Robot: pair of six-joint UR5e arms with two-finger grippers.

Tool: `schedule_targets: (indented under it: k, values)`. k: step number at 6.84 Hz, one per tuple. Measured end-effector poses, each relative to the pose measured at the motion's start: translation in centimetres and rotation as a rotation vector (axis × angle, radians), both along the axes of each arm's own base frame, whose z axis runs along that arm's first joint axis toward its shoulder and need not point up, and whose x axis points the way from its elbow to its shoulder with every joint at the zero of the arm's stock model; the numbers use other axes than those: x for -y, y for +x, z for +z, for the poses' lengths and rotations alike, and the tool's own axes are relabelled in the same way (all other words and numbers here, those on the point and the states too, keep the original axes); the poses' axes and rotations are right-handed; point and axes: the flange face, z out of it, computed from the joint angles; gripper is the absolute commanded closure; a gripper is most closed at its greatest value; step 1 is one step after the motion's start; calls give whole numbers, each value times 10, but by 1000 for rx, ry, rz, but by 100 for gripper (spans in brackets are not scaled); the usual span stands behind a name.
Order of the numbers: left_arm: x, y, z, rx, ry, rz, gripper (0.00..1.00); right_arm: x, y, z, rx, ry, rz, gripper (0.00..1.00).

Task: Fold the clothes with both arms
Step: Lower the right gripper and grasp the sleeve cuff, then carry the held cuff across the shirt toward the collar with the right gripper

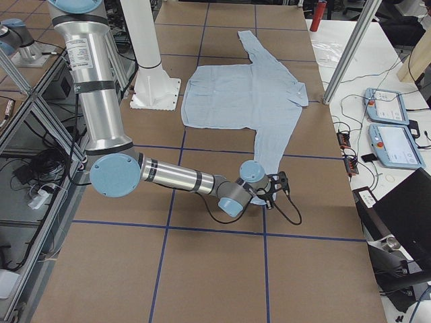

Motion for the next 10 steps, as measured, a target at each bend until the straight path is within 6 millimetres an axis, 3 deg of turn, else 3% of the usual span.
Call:
schedule_targets:
  k: [1, 3, 4, 5, 7, 8, 10]
  values:
    - [0, 0, 1, 0, -1, 0, 0, 5, -4, -29, 44, -9, 15, 100]
    - [1, 0, 2, -1, -1, -1, 0, 15, -10, -112, 113, -56, 105, 100]
    - [1, 0, 2, -1, -1, -2, 0, 15, -22, -163, 137, -86, 154, 100]
    - [1, 0, 2, -2, -2, -3, 0, 15, -49, -223, 148, -120, 206, 100]
    - [1, 0, 2, -3, -5, -4, 0, 17, -153, -356, 138, -199, 342, 100]
    - [1, 0, 2, -4, -6, -5, 0, 10, -202, -408, 144, -219, 407, 100]
    - [1, 0, 6, -3, -13, -5, 0, 9, -293, -485, 186, -230, 530, 100]
